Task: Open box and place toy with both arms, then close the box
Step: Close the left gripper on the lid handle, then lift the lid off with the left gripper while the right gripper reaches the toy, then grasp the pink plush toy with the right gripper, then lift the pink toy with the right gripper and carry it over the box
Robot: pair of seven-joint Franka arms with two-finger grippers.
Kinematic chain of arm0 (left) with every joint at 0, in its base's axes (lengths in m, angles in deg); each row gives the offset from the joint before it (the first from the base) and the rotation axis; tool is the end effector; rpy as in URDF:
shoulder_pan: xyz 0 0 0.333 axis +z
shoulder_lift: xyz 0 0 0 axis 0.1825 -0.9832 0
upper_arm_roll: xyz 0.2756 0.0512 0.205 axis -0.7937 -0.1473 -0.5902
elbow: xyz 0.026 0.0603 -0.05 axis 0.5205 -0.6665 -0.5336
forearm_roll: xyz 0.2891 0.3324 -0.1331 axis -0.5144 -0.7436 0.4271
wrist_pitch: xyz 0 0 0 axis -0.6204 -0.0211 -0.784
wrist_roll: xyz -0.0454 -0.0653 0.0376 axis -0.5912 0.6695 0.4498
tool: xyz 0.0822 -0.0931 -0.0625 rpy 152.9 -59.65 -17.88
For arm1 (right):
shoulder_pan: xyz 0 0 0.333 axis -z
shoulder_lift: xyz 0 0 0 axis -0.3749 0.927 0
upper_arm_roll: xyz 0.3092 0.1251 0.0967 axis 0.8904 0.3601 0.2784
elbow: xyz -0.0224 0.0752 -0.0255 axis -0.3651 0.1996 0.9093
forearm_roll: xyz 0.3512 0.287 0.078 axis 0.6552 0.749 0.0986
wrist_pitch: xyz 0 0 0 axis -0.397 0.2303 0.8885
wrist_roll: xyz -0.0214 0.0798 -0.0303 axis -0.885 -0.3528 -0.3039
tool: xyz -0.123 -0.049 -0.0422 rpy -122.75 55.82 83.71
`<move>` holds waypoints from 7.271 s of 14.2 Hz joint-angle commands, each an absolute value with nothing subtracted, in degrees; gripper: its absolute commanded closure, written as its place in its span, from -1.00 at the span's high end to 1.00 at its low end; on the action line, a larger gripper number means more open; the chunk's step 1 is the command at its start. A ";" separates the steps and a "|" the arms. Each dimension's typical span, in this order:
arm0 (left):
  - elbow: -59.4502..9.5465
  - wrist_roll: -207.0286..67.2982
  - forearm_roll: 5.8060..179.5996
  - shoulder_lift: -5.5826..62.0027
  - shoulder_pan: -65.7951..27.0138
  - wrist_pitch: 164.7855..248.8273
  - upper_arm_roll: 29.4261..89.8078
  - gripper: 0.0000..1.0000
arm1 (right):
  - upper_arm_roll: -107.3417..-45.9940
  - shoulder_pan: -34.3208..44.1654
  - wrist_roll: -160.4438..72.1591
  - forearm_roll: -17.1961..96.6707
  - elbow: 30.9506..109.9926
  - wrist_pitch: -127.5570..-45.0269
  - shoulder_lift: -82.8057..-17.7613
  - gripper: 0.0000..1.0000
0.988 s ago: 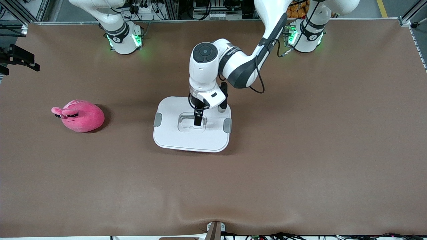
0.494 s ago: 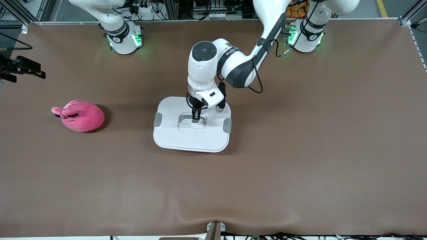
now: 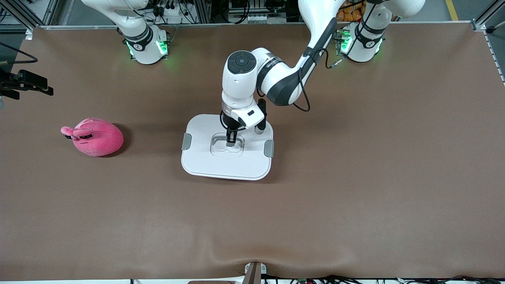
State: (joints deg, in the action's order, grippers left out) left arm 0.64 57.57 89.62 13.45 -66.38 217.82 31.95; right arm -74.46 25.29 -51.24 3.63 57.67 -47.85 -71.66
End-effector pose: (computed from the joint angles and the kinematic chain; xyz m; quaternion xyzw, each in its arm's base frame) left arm 0.5598 -0.6433 0.3238 0.7166 0.6865 0.0058 0.1228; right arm 0.6011 -0.0657 0.6207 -0.9940 -0.0496 0.0954 0.0219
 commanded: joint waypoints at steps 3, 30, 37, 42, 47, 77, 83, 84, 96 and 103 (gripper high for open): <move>2.16 58.95 88.46 12.44 -67.20 217.96 31.01 -0.92 | -73.86 26.15 -52.11 3.77 56.44 -47.31 -68.04 1.00; -18.20 36.22 87.58 36.94 -42.87 210.49 31.71 -1.00 | -74.03 28.79 -91.21 -1.76 64.69 -56.35 -61.27 1.00; -31.06 15.83 88.54 48.55 -34.88 214.27 31.71 -1.00 | -74.03 31.95 -110.64 -1.77 73.22 -68.74 -61.18 1.00; -30.53 -4.57 90.92 49.69 -26.44 206.73 31.62 -1.00 | -73.86 31.69 -113.81 -1.68 78.22 -72.79 -61.18 1.00; -30.45 -6.97 90.92 49.79 -25.81 204.16 31.45 -1.00 | -73.68 30.99 -118.29 -1.68 82.01 -76.67 -61.18 1.00; -19.85 -12.50 90.65 39.28 -25.37 204.43 32.50 -1.00 | -73.42 29.24 -115.25 2.45 74.65 -66.49 -62.23 -1.00; -0.84 -20.49 91.09 21.94 -22.56 208.10 32.85 -1.00 | -73.33 23.79 -100.23 6.85 66.03 -55.77 -62.23 -1.00; -0.74 -21.55 91.09 20.97 -22.04 211.17 32.94 -1.00 | -73.33 22.56 -96.71 7.37 64.80 -54.27 -62.23 -1.00; -1.09 -8.49 97.42 21.40 -22.20 214.89 32.85 -1.00 | -73.42 9.56 -59.98 16.51 59.87 -53.90 -61.97 -1.00; -1.96 6.64 96.63 25.26 -22.47 204.89 32.85 -1.00 | -73.42 3.66 -38.34 20.99 54.08 -54.43 -58.46 -1.00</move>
State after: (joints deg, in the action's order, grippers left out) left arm -0.93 3.17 96.44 22.54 -22.30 208.38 32.74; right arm -72.77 5.13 -43.52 19.00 57.95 -55.20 -60.79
